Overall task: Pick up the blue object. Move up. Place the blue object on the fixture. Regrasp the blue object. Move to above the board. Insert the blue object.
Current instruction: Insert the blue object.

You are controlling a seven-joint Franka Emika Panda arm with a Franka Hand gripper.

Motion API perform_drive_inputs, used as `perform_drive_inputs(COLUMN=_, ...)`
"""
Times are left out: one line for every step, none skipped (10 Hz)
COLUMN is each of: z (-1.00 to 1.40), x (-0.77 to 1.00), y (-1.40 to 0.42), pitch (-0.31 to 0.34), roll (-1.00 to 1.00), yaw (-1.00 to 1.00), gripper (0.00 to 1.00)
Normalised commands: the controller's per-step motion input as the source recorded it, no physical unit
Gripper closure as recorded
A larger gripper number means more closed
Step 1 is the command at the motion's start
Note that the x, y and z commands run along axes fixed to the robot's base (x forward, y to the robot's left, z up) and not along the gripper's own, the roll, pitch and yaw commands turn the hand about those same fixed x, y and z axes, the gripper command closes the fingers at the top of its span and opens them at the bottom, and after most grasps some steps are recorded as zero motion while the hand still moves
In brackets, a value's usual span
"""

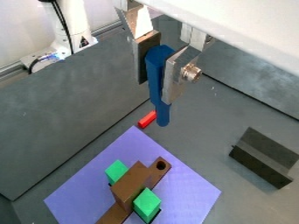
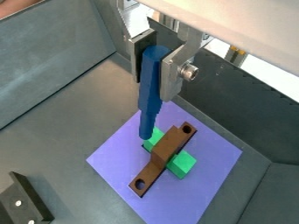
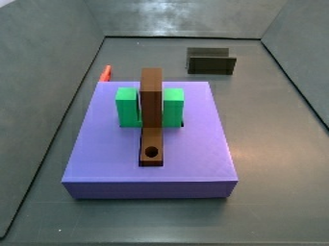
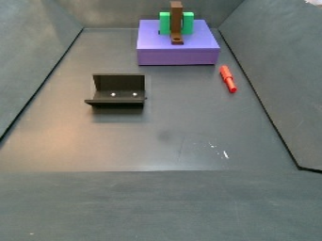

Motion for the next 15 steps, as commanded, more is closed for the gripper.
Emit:
perform_drive_inputs(z=-0.14, x=-0.01, y=-0.35, pitch=0.057, roll=-0.45, yaw=-0.05, gripper=1.0)
perform_drive_inputs(z=-0.15, x=0.0, y=-0.62, pitch=0.051, roll=-0.42, yaw=-0.02, gripper=1.0)
perform_drive_inputs(z=-0.11, x=-0.01, y=-0.66, pitch=0.053, roll=-0.43, yaw=0.0, gripper=1.0)
perform_drive_inputs(z=-0.21, x=0.0, y=-0.75, pitch=0.044, roll=-0.37, yaw=0.0, gripper=1.0)
perform_drive_inputs(z=-0.41, x=0.0, y=-0.82, pitch=0.021, roll=-0.27, yaw=0.0, gripper=1.0)
perform_drive_inputs(z=-0.74, x=0.0, y=-0.71, pitch=0.0, roll=-0.13, yaw=0.0, gripper=1.0)
perform_drive_inputs(z=-0.79, x=-0.13, y=-0.33, pitch=-0.066, roll=-0.1, yaw=0.01, gripper=1.0)
perform_drive_inputs(z=-0.79, x=-0.12, y=-0.31, pitch=-0.076, roll=-0.09, yaw=0.04, gripper=1.0)
perform_drive_inputs(z=-0.8, x=-0.15, y=-0.24, pitch=-0.119, roll=-0.06, yaw=0.02, gripper=1.0)
perform_drive_inputs(z=-0.63, x=-0.16, y=-0.06, pitch=-0.139, roll=-0.04, yaw=0.05, gripper=1.0)
perform_drive_inputs(z=-0.69, x=-0.16, y=-0.05, pitch=-0.15, roll=-0.05, yaw=0.11, gripper=1.0)
perform_drive_inputs(z=-0.75, x=-0.12, y=0.0, pitch=-0.17, roll=0.0, yaw=0.37, gripper=1.0)
perform_drive_inputs(z=-0.53, x=-0.09, y=-0.25, pitch=-0.131, roll=0.08, yaw=0.66, gripper=1.0)
perform_drive_inputs(z=-0.43, x=0.0, y=-0.43, pitch=-0.141, roll=0.13, yaw=0.6, gripper=1.0)
perform_drive_inputs(z=-0.37, x=0.0, y=-0.33, pitch=-0.157, roll=0.22, yaw=0.61, gripper=1.0)
